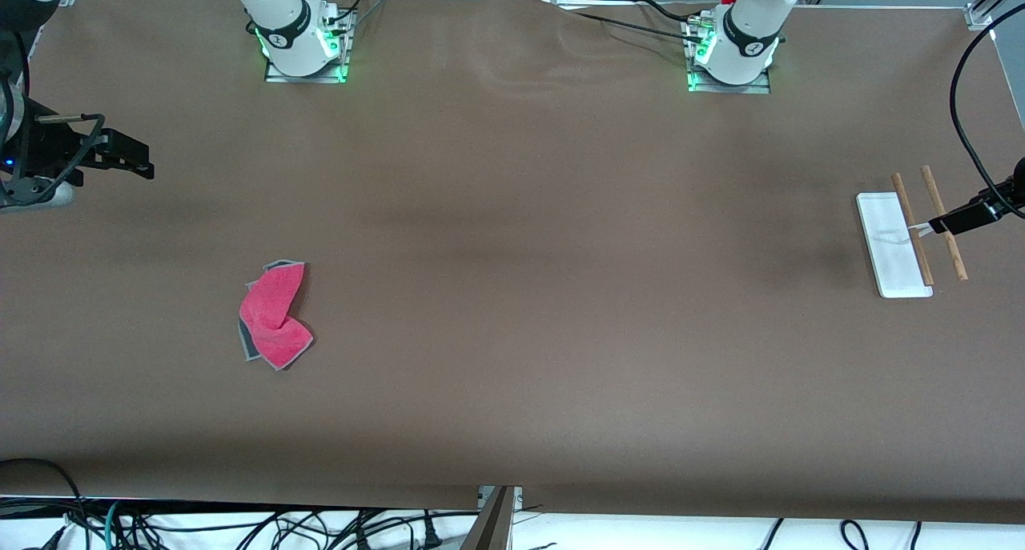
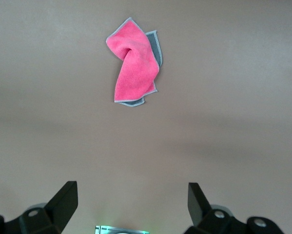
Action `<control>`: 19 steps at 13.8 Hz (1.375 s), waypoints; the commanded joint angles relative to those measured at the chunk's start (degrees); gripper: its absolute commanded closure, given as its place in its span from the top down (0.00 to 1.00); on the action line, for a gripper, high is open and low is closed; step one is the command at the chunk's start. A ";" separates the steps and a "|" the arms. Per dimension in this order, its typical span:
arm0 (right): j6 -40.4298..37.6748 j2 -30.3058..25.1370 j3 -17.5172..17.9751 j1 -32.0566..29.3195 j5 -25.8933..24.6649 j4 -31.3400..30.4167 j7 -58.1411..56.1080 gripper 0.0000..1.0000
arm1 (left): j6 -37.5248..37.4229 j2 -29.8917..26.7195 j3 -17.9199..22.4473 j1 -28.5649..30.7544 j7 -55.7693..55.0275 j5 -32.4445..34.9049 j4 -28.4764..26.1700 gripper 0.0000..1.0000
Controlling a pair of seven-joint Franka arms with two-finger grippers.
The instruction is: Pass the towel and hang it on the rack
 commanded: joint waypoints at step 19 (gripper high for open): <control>17.14 11.18 0.88 0.20 -0.01 1.22 -0.18 1.00 | -0.99 1.98 -5.28 -1.77 -2.92 4.96 5.10 1.00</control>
